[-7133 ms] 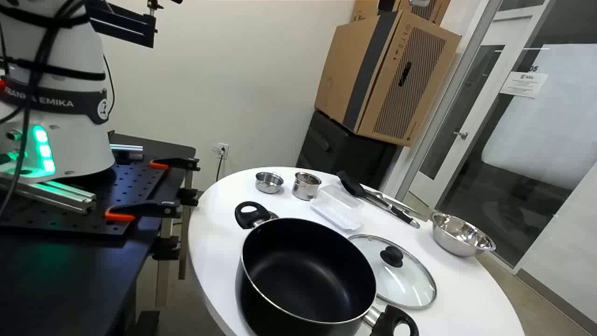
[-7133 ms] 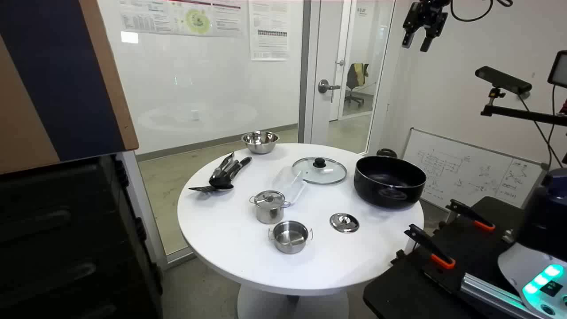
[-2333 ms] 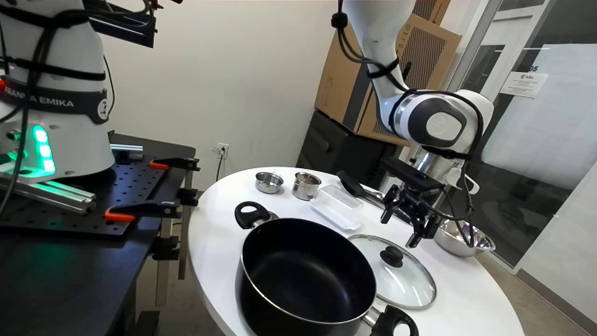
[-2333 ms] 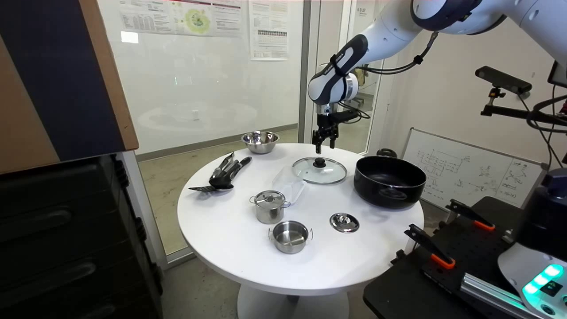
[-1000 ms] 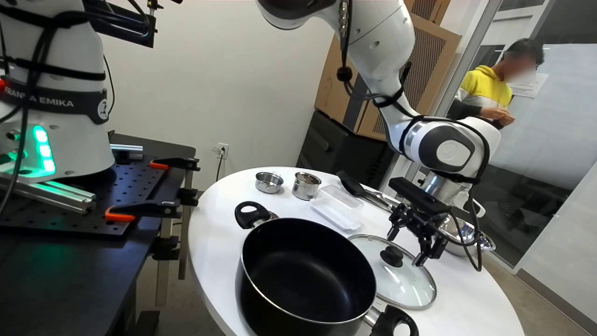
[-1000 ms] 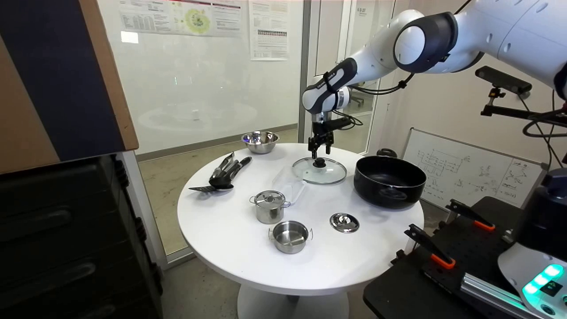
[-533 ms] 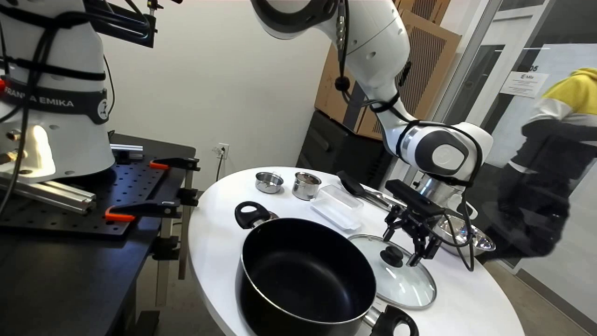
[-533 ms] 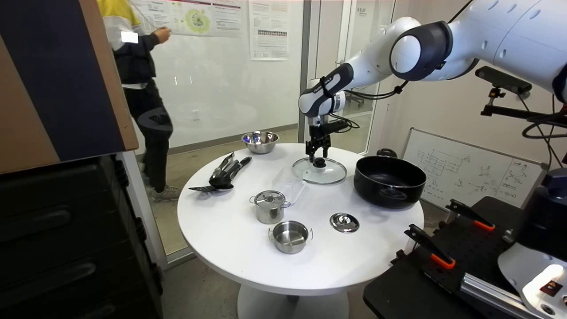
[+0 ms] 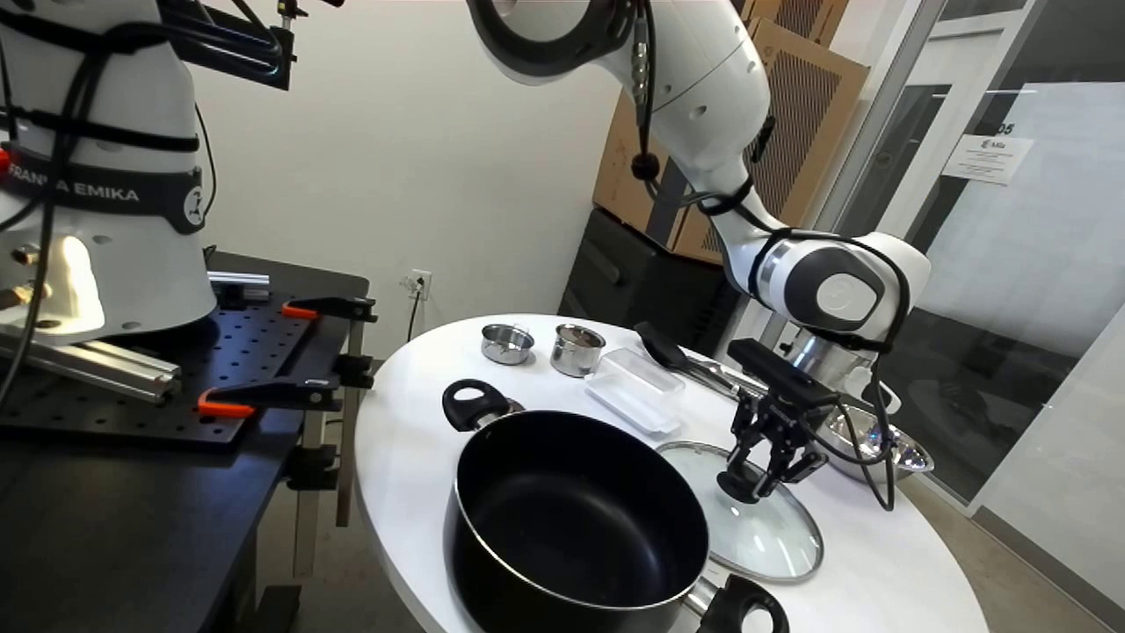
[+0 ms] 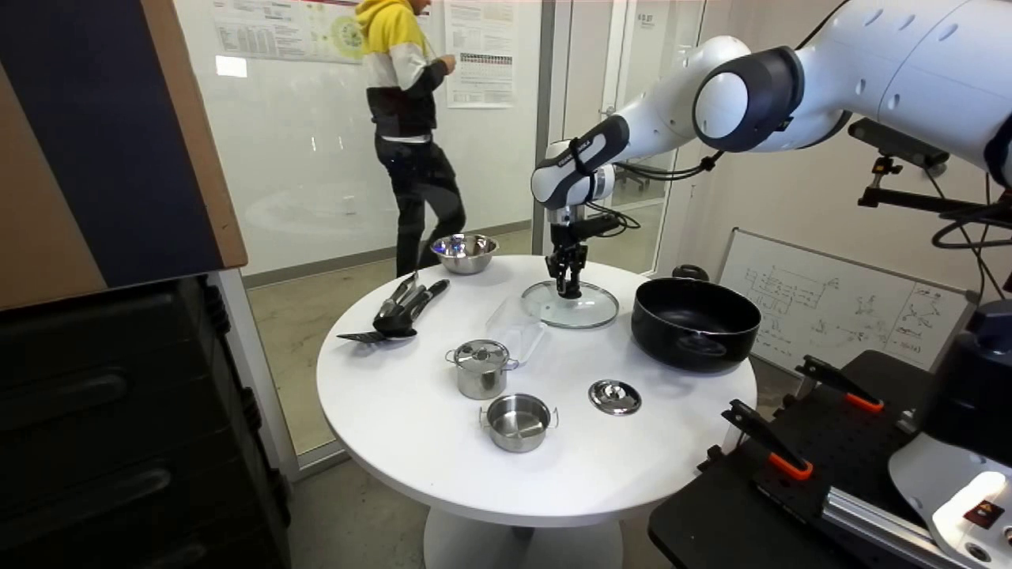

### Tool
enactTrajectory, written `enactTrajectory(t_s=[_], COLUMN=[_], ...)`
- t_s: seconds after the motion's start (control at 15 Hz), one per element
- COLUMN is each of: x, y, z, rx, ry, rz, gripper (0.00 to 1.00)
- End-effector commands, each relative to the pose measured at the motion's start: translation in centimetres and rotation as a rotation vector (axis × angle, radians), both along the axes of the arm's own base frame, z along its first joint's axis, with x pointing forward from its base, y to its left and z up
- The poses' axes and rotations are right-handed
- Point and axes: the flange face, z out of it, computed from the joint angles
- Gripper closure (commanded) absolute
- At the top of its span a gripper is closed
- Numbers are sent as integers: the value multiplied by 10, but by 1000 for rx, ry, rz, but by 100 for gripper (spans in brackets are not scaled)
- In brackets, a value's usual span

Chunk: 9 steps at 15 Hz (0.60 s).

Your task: Pick up the lid and close the pot

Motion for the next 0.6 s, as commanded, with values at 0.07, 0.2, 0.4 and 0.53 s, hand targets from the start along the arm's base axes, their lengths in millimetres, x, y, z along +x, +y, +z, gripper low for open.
enactTrajectory(t_s=[0.07,0.2,0.4,0.53], x=[5,7,15,20], y=[-1,1,6,7], z=[6,22,59,89], rx=[16,40,76,86], ry=[13,-1,-55,-97], rz=[-29,-26,-11,5], gripper=[75,75,75,75])
